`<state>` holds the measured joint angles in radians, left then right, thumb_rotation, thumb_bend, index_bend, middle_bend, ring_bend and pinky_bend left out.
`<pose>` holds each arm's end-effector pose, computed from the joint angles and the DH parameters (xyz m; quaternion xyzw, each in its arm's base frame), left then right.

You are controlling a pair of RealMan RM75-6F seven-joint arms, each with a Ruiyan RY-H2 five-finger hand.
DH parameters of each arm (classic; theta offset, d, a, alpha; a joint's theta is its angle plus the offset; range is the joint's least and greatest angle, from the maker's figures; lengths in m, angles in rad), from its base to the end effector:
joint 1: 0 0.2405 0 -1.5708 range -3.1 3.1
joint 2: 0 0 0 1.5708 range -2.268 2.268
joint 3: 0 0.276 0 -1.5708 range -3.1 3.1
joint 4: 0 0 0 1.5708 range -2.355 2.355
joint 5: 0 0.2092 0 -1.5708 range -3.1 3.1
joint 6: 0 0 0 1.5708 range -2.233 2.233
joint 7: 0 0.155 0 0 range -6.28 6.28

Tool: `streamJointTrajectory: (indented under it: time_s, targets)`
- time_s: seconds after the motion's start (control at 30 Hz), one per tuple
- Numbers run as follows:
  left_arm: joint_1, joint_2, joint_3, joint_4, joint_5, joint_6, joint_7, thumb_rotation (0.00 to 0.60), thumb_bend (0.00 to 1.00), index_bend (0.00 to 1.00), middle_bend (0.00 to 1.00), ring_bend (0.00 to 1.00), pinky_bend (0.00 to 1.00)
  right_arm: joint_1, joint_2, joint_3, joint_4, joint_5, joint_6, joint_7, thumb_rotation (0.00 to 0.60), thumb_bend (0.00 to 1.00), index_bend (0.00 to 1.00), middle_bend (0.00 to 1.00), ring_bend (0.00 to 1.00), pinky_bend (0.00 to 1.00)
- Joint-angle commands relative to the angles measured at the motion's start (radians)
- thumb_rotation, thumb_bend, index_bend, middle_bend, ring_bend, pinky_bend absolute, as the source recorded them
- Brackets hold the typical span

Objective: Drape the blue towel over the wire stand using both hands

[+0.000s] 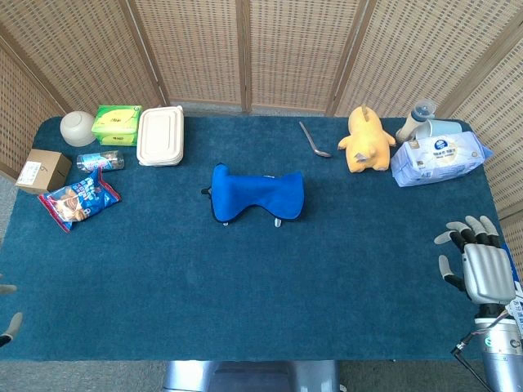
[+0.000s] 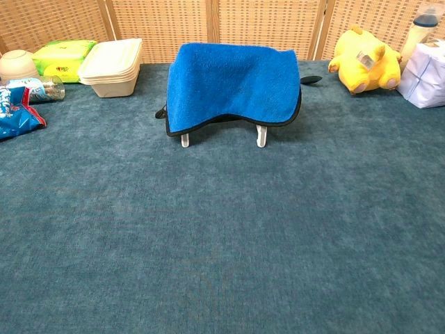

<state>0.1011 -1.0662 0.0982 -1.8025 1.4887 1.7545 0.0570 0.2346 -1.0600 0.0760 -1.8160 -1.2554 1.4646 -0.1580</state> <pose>-0.3211 0.1017 0.1908 -0.5075 -0.4312 -0.3754 0.6446 -0.2930 -0.2382 0.1805 0.5632 -0.4025 0.3837 0.6113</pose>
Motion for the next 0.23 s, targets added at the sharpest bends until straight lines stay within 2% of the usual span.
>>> streamJointTrajectory:
  time_s: [0.03, 0.23]
  targets:
    - [-0.003, 0.004, -0.014, -0.005, 0.014, -0.006, 0.018, 0.600, 0.41, 0.38, 0.27, 0.12, 0.09, -0.004, 0.001, 0.004, 0.002, -0.005, -0.006, -0.001, 0.600, 0.42, 0.42, 0.28, 0.13, 0.09]
    - [-0.006, 0.020, -0.041, -0.026, 0.012, -0.011, 0.049, 0.600, 0.41, 0.38, 0.27, 0.12, 0.09, -0.012, -0.011, 0.015, 0.016, 0.005, -0.020, 0.005, 0.600, 0.42, 0.42, 0.28, 0.13, 0.08]
